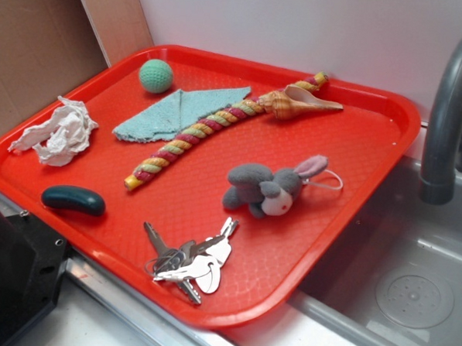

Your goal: Grab the gray animal.

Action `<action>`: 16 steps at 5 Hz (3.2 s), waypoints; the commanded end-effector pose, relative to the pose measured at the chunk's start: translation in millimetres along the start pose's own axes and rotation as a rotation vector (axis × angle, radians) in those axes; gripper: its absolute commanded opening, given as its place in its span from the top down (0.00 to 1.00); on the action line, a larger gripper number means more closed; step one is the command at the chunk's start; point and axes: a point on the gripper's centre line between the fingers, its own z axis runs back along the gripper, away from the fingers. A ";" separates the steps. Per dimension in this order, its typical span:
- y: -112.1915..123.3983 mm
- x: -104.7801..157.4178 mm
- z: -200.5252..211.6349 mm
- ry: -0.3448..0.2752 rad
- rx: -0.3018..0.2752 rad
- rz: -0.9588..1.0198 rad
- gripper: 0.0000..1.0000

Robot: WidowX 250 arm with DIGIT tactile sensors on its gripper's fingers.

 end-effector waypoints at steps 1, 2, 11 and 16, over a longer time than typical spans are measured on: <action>0.0 0.0 0.0 0.000 0.000 0.000 0.00; -44.1 35.3 -55.1 -0.085 0.038 -0.254 0.00; -38.3 50.4 -115.8 -0.088 -0.086 -0.299 1.00; 5.8 64.8 -49.9 0.034 0.088 0.245 1.00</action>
